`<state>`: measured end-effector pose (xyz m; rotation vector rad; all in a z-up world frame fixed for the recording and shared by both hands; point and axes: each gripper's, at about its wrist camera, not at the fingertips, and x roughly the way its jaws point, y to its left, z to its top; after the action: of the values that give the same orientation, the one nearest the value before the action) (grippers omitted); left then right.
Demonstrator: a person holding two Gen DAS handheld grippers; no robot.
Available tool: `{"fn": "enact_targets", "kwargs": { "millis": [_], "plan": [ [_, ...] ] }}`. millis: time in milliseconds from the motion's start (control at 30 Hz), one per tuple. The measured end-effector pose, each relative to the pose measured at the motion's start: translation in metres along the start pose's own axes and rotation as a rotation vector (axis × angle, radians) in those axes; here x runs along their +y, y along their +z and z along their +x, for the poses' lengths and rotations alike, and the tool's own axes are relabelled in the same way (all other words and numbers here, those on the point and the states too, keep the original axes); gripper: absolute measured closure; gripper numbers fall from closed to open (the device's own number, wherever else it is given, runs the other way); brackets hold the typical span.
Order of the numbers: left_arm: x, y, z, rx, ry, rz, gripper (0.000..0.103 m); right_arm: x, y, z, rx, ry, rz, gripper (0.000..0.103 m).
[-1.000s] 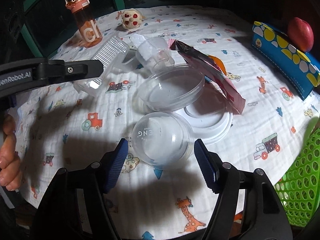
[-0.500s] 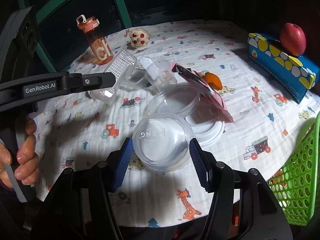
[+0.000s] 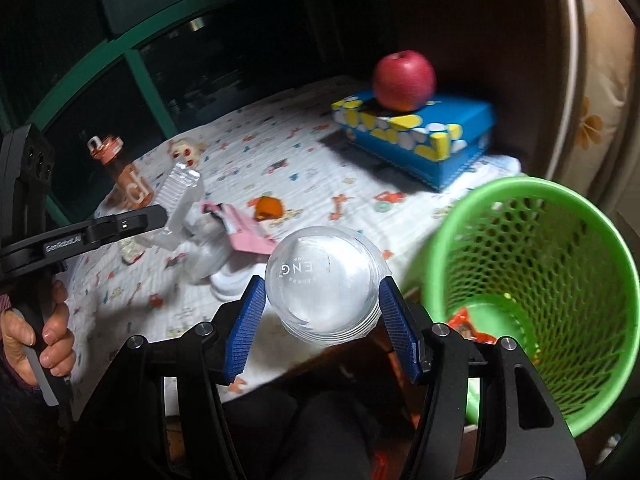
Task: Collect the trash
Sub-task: 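Carry the lid and tray to the green wastebasket and open both tools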
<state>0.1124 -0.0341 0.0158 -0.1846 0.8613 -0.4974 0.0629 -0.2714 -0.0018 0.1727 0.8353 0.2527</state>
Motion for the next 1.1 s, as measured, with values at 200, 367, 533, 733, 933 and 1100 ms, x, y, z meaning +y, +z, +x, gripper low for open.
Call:
{"fn": "enact_targets", "kwargs": {
  "millis": [200,367,533,733,933,1100],
  "plan": [
    [-0.05,0.014,0.023,0.028,-0.062,0.064,0.097,-0.077,-0.005,-0.014,0.004,-0.141,0.108,0.044],
    [-0.095,0.022,0.043,0.053,-0.103,0.136,0.097,-0.124,-0.013,-0.013,0.04,-0.21,0.163,0.044],
    [-0.136,0.024,0.065,0.091,-0.131,0.205,0.097,-0.151,-0.022,-0.007,0.069,-0.244,0.201,0.044],
    [-0.173,0.019,0.092,0.147,-0.157,0.277,0.097,-0.173,-0.028,-0.009,0.07,-0.261,0.237,0.042],
    [-0.203,0.014,0.119,0.205,-0.191,0.31,0.097,-0.184,-0.032,-0.022,0.048,-0.266,0.253,0.039],
    [-0.225,0.006,0.144,0.252,-0.188,0.352,0.097,-0.188,-0.035,-0.042,0.006,-0.267,0.263,0.038]
  ]
}}
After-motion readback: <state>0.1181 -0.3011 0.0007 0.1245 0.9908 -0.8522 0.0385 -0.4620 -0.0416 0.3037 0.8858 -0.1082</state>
